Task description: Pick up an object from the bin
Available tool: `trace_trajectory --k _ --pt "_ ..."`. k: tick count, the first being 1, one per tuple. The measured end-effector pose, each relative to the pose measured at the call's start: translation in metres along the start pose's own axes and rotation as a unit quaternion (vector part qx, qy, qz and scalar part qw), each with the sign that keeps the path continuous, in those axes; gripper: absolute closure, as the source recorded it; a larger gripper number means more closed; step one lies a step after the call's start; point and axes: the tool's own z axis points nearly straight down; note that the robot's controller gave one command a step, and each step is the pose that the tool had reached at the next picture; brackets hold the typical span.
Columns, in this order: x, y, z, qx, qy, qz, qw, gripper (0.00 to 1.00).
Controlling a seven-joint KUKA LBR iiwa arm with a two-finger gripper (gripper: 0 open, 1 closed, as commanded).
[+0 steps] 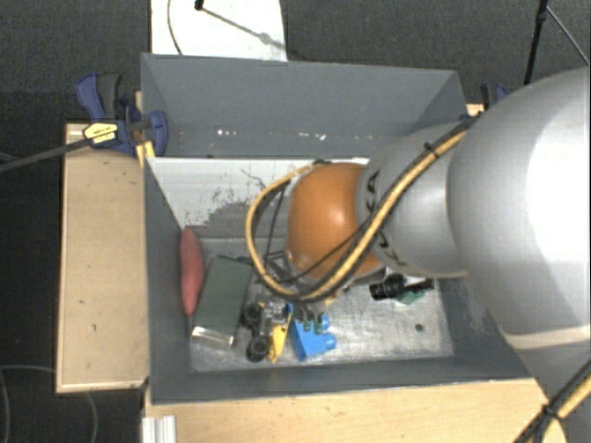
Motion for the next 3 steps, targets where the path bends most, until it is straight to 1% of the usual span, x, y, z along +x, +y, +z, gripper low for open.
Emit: trace_trajectory --k 1,2,3 --pt "-0.005 -0.002 -0.042 0.004 0.0051 0.004 1.0000 1.00" --pt "0.002 -0.001 -0.071 0.003 0.0011 0.010 0.9999 1.00" --pt "-0.014 -0.005 -0.076 0.004 0.0039 0.013 0.9999 1.00"
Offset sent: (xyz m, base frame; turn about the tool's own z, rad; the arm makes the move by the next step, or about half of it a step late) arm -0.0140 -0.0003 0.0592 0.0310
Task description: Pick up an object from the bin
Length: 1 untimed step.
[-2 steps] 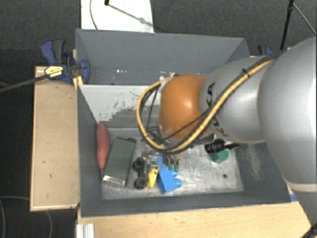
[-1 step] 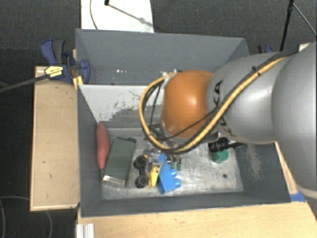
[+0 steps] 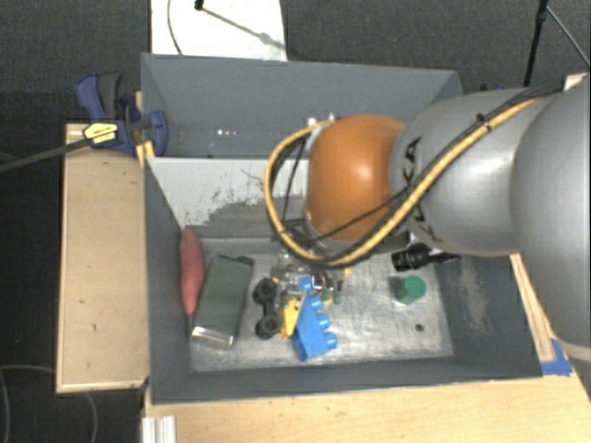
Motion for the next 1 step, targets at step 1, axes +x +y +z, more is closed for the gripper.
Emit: trace_trajectory --k 1 --pt "-0.0038 -0.0039 -0.0067 0.000 -0.0022 0.001 1.0000 1.00"
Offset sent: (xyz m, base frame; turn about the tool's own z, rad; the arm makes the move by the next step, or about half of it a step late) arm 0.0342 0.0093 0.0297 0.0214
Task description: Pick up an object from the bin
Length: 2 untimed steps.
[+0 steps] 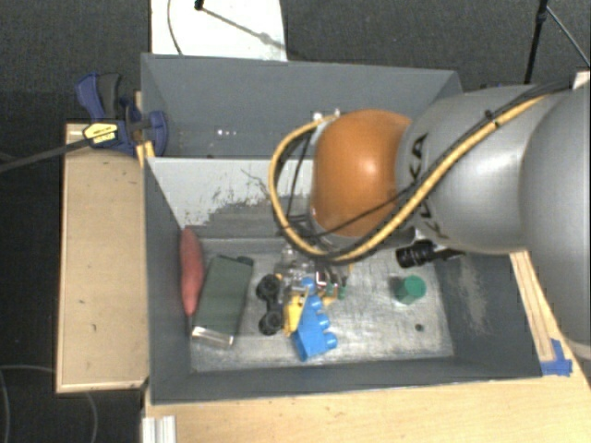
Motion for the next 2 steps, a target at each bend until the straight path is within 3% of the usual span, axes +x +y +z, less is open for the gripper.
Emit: trace_trajectory --k 2 --pt "0.0050 0.0012 -0.0038 0.001 0.0020 0.000 1.0000 1.00"
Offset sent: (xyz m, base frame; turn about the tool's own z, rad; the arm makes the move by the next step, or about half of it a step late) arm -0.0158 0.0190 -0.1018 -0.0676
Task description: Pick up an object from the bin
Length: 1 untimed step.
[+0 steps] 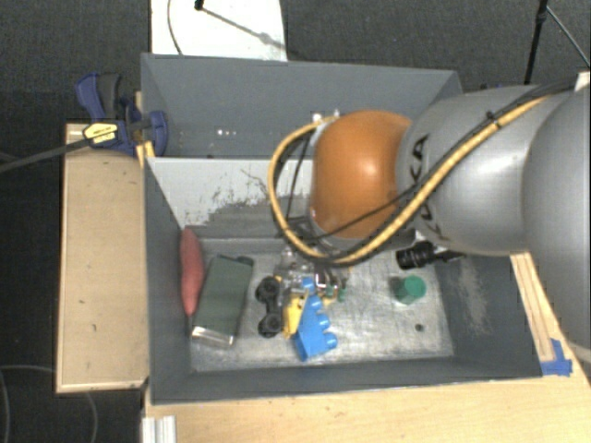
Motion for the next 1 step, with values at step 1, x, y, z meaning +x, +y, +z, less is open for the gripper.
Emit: trace_trajectory --k 1 --pt "-0.0018 0.0104 -0.0002 0.003 0.0063 -0.040 0.9992 1.00"
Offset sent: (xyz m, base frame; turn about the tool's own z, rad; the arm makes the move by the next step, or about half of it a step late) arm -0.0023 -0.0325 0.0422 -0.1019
